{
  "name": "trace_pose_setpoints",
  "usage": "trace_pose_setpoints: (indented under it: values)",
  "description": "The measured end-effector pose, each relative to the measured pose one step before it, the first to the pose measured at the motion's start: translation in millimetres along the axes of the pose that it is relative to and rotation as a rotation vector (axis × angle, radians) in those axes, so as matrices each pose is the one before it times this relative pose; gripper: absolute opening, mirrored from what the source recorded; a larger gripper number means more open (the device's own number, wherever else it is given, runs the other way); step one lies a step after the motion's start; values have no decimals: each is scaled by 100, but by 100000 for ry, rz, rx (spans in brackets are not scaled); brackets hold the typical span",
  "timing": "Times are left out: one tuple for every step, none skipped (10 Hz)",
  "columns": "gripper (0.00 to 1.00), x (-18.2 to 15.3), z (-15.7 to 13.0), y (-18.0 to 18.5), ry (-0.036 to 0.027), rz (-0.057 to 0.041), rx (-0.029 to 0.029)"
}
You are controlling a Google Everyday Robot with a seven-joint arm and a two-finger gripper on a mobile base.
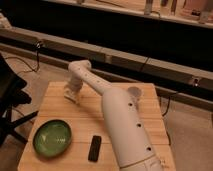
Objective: Place the white sponge in the ceramic cup
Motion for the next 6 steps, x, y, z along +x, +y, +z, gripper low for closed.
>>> trace_pose_setpoints:
  values:
    - [80, 107, 216, 210, 176, 399, -184]
    - [80, 42, 362, 8, 380, -517, -468]
    - [75, -85, 101, -9, 164, -406, -264]
    - [63, 45, -118, 116, 57, -62, -324]
    - [51, 94, -114, 31, 46, 130, 71]
    - [41, -80, -45, -52, 42, -167, -31]
